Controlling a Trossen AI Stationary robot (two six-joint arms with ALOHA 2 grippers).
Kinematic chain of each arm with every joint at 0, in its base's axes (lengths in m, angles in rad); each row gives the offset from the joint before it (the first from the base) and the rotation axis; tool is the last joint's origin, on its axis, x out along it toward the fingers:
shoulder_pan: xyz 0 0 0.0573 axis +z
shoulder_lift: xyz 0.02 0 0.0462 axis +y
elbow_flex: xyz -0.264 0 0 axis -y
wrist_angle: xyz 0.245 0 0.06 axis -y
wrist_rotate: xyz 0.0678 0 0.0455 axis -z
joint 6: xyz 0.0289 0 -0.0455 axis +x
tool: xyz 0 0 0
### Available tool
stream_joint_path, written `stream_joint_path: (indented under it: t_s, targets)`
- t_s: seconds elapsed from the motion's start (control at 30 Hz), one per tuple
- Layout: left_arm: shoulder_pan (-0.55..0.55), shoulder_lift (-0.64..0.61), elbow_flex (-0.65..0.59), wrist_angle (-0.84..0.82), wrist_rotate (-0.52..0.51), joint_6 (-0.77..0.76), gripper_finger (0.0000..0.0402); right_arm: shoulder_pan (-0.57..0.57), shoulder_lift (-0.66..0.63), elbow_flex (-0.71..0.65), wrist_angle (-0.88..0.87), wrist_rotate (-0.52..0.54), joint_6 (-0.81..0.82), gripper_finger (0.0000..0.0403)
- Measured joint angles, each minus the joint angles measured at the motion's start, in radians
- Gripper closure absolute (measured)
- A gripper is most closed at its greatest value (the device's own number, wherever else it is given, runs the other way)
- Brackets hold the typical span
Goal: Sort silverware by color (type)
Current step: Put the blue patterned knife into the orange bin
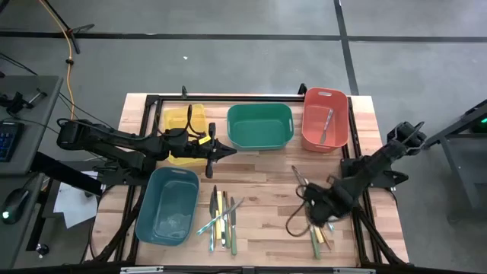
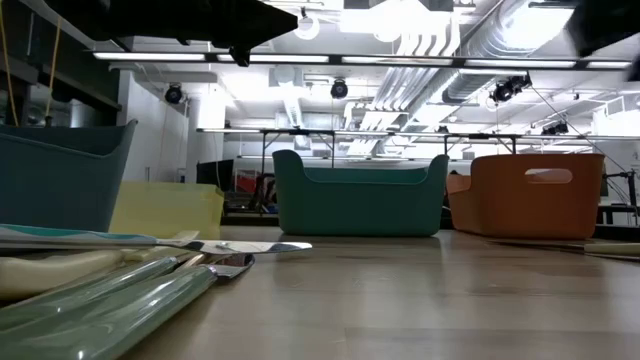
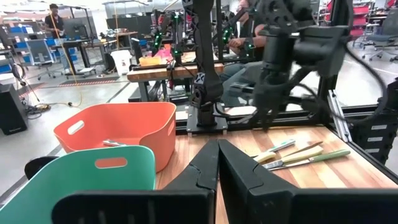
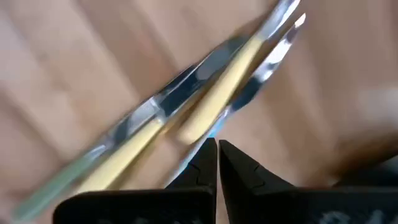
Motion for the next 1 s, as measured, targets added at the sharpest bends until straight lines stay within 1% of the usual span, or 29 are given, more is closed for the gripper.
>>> stream_joint_path:
  t_s: [0.13,0.27,0.4,0.53,0.63,0.77,0.8,0.93,1.0]
  targets:
    - [0.000,0.000,0.000,-0.002,0.000,-0.001,0.0399,0.085,0.016,0.000,0.034,-0.027,0.189,0.0392]
    - [0.000,0.000,0.000,-0.002,0.000,-0.003,0.0399,0.146,0.039,0.000,0.039,-0.026,0.324,0.0353]
    - [0.000,0.000,0.000,0.003,0.000,-0.003,0.0399,0.168,0.079,0.000,0.034,-0.035,0.413,0.0301]
    - [0.000,0.000,0.000,0.005,0.000,-0.003,0.0399,0.167,0.124,0.000,0.037,-0.079,0.426,0.0265]
    - [0.000,0.000,0.000,0.006,0.000,-0.003,0.0399,0.163,0.147,0.000,0.038,-0.085,0.434,0.0257]
    - [0.000,0.000,0.000,0.006,0.001,-0.003,0.0399,0.146,0.158,-0.002,0.041,-0.109,0.446,0.0258]
    - [0.000,0.000,0.000,0.006,0.000,-0.003,0.0399,0.140,0.154,-0.016,0.064,-0.114,0.446,0.0258]
    - [0.000,0.000,0.000,0.007,0.001,-0.002,0.0399,0.124,0.102,-0.149,0.247,-0.163,0.445,0.0259]
    - [0.000,0.000,0.000,0.007,0.000,-0.002,0.0399,0.119,0.059,-0.213,0.309,-0.157,0.460,0.0259]
